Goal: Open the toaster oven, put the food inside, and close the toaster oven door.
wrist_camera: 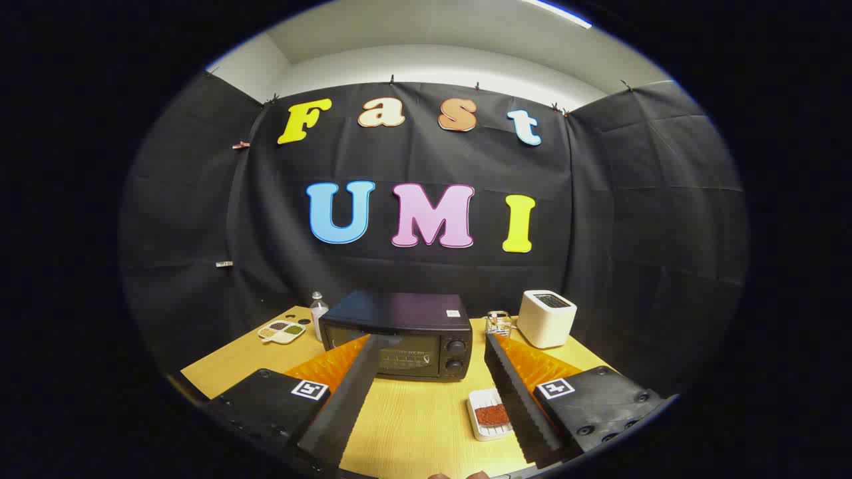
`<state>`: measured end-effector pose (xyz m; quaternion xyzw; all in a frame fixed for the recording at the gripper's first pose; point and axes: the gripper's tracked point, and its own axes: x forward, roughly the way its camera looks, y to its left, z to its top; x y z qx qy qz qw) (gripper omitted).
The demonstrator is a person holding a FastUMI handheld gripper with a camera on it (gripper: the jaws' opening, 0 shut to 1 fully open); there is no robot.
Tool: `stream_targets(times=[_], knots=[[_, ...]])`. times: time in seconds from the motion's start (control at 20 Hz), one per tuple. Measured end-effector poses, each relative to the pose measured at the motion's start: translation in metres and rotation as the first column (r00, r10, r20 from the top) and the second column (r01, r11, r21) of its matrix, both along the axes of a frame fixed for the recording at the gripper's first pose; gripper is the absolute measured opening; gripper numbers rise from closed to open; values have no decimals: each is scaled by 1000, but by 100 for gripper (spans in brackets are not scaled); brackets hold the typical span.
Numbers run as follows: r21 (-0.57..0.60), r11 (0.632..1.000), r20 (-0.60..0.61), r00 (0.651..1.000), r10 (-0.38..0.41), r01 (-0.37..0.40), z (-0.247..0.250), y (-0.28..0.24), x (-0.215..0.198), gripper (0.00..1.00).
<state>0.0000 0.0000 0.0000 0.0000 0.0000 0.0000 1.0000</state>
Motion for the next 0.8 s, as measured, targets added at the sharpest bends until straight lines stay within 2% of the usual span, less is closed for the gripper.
stream_targets(times=[0.45,0.8], knots=[[14,1000,-16,1000,27,-26,-4,8,11,97],[22,1000,-35,999,18,-17,-12,8,17,98]])
